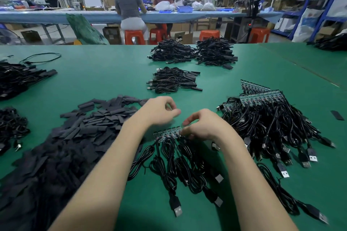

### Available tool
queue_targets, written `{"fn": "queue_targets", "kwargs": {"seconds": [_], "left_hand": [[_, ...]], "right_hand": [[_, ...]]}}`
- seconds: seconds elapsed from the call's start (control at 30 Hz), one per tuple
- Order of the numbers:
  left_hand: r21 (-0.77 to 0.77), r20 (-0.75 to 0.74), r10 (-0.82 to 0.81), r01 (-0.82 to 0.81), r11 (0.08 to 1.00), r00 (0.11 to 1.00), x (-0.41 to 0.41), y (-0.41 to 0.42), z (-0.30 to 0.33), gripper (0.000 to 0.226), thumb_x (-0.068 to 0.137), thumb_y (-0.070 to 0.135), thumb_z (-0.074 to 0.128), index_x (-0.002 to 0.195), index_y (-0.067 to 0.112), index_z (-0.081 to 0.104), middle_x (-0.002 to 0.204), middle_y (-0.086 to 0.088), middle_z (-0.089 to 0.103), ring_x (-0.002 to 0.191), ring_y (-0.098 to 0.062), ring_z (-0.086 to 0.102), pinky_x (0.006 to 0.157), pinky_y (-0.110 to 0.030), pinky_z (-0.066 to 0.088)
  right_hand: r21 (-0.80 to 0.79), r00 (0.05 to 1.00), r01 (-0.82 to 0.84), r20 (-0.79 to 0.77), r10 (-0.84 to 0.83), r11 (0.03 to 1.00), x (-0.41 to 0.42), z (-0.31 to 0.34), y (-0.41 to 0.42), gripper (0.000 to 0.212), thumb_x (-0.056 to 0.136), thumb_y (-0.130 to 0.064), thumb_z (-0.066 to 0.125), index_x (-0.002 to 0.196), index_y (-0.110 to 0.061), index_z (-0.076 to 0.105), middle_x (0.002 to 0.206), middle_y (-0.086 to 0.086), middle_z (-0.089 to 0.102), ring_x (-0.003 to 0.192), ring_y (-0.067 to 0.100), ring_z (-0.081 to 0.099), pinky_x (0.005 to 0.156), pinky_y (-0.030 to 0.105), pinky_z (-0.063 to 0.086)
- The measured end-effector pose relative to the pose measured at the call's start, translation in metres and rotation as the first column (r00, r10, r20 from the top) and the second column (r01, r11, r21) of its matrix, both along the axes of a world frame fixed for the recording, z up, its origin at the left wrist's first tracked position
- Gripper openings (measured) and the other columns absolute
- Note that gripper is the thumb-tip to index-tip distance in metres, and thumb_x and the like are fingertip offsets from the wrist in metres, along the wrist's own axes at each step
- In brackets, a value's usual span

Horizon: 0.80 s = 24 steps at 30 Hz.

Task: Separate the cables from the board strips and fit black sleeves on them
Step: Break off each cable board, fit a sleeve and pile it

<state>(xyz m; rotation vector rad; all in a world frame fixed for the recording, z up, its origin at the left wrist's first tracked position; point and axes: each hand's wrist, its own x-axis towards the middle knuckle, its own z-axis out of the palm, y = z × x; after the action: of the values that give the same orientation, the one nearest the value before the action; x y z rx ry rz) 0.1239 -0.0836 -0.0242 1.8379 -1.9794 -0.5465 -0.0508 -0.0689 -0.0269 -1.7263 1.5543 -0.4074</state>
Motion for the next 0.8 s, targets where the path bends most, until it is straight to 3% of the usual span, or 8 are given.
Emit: {"fn": "queue_targets", "kwargs": {"seconds": [0.13, 0.23, 0.3, 0.4, 0.47, 0.6, 0.7, 0.8], "left_hand": [[0.245, -0.037, -0.118, 0.124, 0.961, 0.992, 0.005, 0.020, 0.004, 0.020, 0.091, 0.047, 0.066, 0.104, 0.032, 0.068, 0.105, 0.010, 0.068, 0.100, -0.012, 0.064, 0.094, -0.029, 0.048], [0.265, 0.020, -0.128, 0.118, 0.957, 0.992, 0.019, 0.022, 0.012, 0.013, 0.091, 0.035, 0.070, 0.102, 0.030, 0.067, 0.102, 0.012, 0.067, 0.100, -0.011, 0.064, 0.095, -0.029, 0.049], [0.287, -0.007, -0.147, 0.143, 0.947, 0.989, 0.026, 0.022, 0.011, 0.014, 0.088, 0.034, 0.074, 0.100, 0.030, 0.067, 0.094, 0.010, 0.070, 0.087, -0.009, 0.065, 0.089, -0.030, 0.051], [0.248, -0.213, -0.132, 0.184, 0.951, 0.968, 0.028, 0.022, 0.005, 0.017, 0.084, 0.033, 0.080, 0.096, 0.027, 0.070, 0.080, 0.013, 0.071, 0.072, -0.005, 0.062, 0.078, -0.027, 0.048], [0.179, -0.429, -0.107, 0.201, 0.963, 0.897, 0.027, 0.023, 0.001, 0.017, 0.083, 0.024, 0.082, 0.095, 0.021, 0.071, 0.080, 0.008, 0.072, 0.075, -0.007, 0.064, 0.082, -0.026, 0.047], [0.148, -0.773, -0.034, 0.232, 0.961, 0.634, 0.024, 0.028, -0.008, 0.022, 0.074, 0.024, 0.083, 0.091, 0.019, 0.070, 0.089, -0.002, 0.075, 0.080, -0.011, 0.065, 0.080, -0.022, 0.047], [0.171, -0.860, 0.011, 0.268, 0.948, 0.509, 0.019, 0.030, -0.012, 0.025, 0.070, 0.024, 0.082, 0.091, 0.018, 0.070, 0.091, -0.006, 0.075, 0.077, -0.011, 0.065, 0.072, -0.017, 0.049], [0.172, -0.872, 0.048, 0.213, 0.962, 0.486, 0.014, 0.031, -0.016, 0.029, 0.065, 0.024, 0.084, 0.091, 0.014, 0.074, 0.091, -0.008, 0.072, 0.082, -0.018, 0.063, 0.089, -0.032, 0.046]], "right_hand": [[0.069, 0.997, 0.011, 0.073, -0.016, 0.998, -0.003, 0.001, 0.002, 0.022, 0.078, -0.031, 0.085, 0.094, -0.018, 0.077, 0.061, -0.005, 0.071, 0.046, 0.004, 0.054, 0.045, 0.015, 0.037], [0.090, 0.982, 0.030, 0.182, -0.046, 0.996, -0.004, -0.002, 0.003, 0.025, 0.077, -0.034, 0.087, 0.093, -0.017, 0.078, 0.083, 0.005, 0.078, 0.061, 0.011, 0.058, 0.060, 0.022, 0.045], [0.082, 0.969, 0.034, 0.241, -0.053, 0.996, -0.004, -0.003, 0.003, 0.022, 0.078, -0.035, 0.086, 0.090, -0.019, 0.079, 0.074, -0.004, 0.076, 0.057, 0.006, 0.057, 0.062, 0.022, 0.046], [0.065, 0.950, 0.035, 0.308, -0.054, 0.997, -0.005, -0.003, 0.003, 0.020, 0.077, -0.039, 0.085, 0.084, -0.021, 0.079, 0.067, -0.011, 0.070, 0.053, 0.004, 0.051, 0.055, 0.019, 0.041], [0.068, 0.920, 0.050, 0.386, -0.072, 0.996, -0.007, -0.002, 0.004, 0.018, 0.076, -0.037, 0.086, 0.084, -0.023, 0.079, 0.071, -0.008, 0.070, 0.061, 0.008, 0.054, 0.060, 0.021, 0.041], [0.166, 0.784, 0.001, 0.612, -0.104, 0.986, -0.010, 0.002, 0.005, 0.014, 0.076, -0.028, 0.086, 0.085, -0.021, 0.079, 0.080, -0.003, 0.072, 0.060, 0.006, 0.056, 0.068, 0.024, 0.043], [0.221, 0.730, -0.030, 0.671, -0.129, 0.975, -0.009, 0.004, 0.004, 0.016, 0.075, -0.024, 0.085, 0.087, -0.018, 0.078, 0.075, -0.004, 0.068, 0.055, 0.004, 0.055, 0.061, 0.018, 0.050], [0.244, 0.717, -0.045, 0.683, -0.139, 0.969, -0.007, 0.002, 0.004, 0.018, 0.083, -0.020, 0.080, 0.098, -0.013, 0.074, 0.060, -0.009, 0.063, 0.048, 0.003, 0.053, 0.062, 0.019, 0.053]]}}
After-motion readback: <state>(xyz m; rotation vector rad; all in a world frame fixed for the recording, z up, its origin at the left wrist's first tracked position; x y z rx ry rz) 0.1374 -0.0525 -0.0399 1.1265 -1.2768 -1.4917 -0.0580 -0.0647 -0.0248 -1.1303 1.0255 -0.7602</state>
